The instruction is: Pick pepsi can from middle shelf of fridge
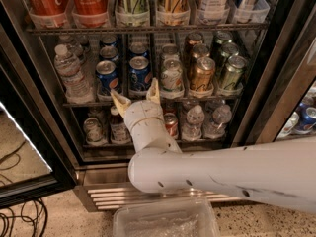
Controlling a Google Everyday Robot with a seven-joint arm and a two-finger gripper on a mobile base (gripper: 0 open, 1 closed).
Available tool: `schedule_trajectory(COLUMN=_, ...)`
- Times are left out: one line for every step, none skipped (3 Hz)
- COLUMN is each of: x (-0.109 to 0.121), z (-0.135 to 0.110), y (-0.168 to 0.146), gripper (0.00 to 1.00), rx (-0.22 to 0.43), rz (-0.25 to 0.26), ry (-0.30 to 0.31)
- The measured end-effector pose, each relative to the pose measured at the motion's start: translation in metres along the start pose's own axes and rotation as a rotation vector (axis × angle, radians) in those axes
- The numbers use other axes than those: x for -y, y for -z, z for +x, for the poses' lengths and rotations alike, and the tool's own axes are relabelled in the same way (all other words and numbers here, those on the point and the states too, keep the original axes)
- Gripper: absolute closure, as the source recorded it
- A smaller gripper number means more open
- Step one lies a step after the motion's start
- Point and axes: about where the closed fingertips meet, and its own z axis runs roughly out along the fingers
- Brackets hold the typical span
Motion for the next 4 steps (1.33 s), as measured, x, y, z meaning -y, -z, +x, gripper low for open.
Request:
schedule_trajectory(x=0.002, z=-0.003, y=-0.007, gripper=0.29, rx=0.009, rz=-0.002, ry=0.009)
schedule_trajectory(x=0.003, z=-0.003, y=-0.008, gripper=0.34, rx=0.011, rz=0.002, ry=0.012)
schedule_trajectory(x=0.009, z=-0.003, y=-0.008, gripper=0.35, rx=0.01, rz=0.018, ry=0.02)
schedule_trajectory(x=0.013, z=0.001, y=-0.02, gripper=0.37, rx=0.007, rz=0.024, ry=0.016)
